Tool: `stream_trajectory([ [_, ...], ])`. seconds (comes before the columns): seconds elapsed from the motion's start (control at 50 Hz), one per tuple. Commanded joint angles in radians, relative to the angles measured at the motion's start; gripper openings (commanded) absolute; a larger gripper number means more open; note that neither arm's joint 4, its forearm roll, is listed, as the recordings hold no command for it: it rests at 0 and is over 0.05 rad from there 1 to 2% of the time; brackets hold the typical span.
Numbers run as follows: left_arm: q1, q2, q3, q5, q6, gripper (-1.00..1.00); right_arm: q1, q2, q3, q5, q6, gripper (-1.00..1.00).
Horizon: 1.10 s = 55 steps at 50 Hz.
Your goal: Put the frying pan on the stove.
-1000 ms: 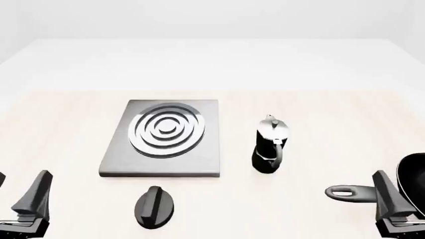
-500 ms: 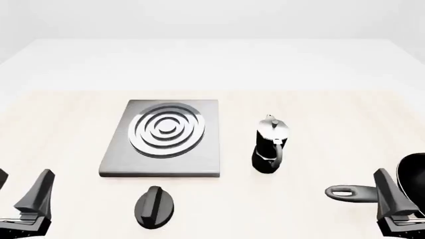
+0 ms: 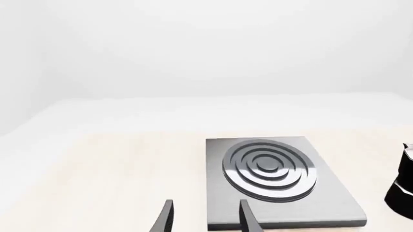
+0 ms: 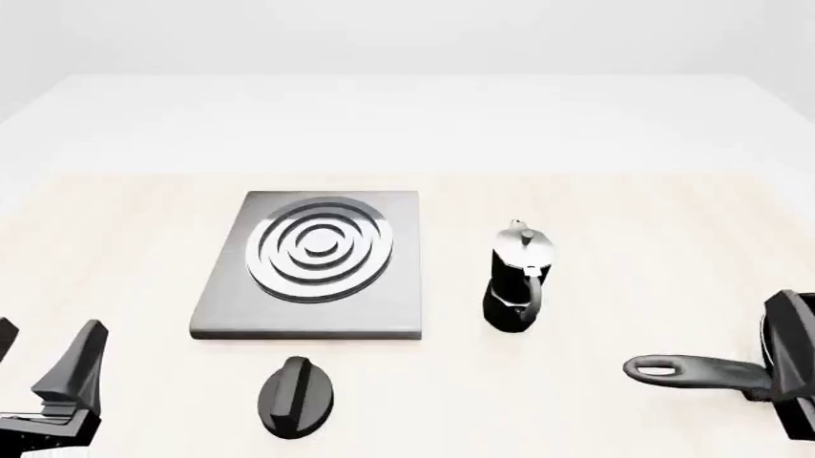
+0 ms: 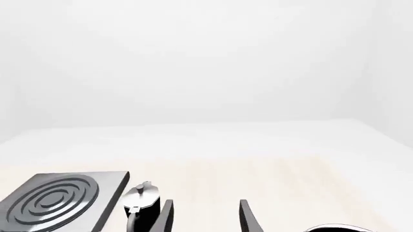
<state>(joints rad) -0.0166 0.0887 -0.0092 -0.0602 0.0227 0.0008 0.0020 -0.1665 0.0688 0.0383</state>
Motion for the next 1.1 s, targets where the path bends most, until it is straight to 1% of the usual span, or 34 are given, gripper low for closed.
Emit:
stream_trajectory([
  [0.02,-0.009,0.020,-0.019,-0.004,0.013,1.00,0.005,-0.002,-0.103,0.046,0.013,1.00],
  [0.28,-0.043,0.110,-0.077,-0.038,0.054,1.00,0.003,-0.002,-0.234,0.106,0.026,1.00],
  [0.38,-0.063,0.138,-0.100,-0.044,0.065,1.00,-0.006,-0.002,-0.309,0.138,0.034,1.00],
  [0.42,-0.066,0.145,-0.101,-0.048,0.066,1.00,-0.005,-0.002,-0.321,0.144,0.036,1.00],
  [0.56,-0.092,0.200,-0.121,-0.078,0.083,1.00,0.000,-0.002,-0.435,0.199,0.046,1.00],
  [0.62,-0.108,0.217,-0.137,-0.084,0.089,1.00,0.005,-0.002,-0.505,0.231,0.046,1.00],
  [0.64,-0.108,0.218,-0.137,-0.084,0.089,1.00,0.005,-0.002,-0.506,0.232,0.046,1.00],
  [0.78,-0.134,0.269,-0.162,-0.114,0.106,1.00,0.014,-0.002,-0.674,0.320,0.060,1.00],
  [0.88,-0.151,0.292,-0.182,-0.118,0.112,1.00,0.032,-0.002,-0.789,0.384,0.046,1.00],
  [0.94,-0.160,0.303,-0.191,-0.122,0.112,1.00,0.035,-0.002,-0.840,0.408,0.036,1.00],
  [1.0,-0.170,0.325,-0.199,-0.136,0.115,1.00,0.032,-0.002,-0.915,0.447,0.040,1.00],
  [1.04,-0.172,0.328,-0.200,-0.138,0.116,1.00,0.030,-0.002,-0.931,0.453,0.041,1.00],
  [1.1,-0.184,0.347,-0.208,-0.148,0.117,1.00,0.013,-0.002,-1.018,0.493,0.059,1.00],
])
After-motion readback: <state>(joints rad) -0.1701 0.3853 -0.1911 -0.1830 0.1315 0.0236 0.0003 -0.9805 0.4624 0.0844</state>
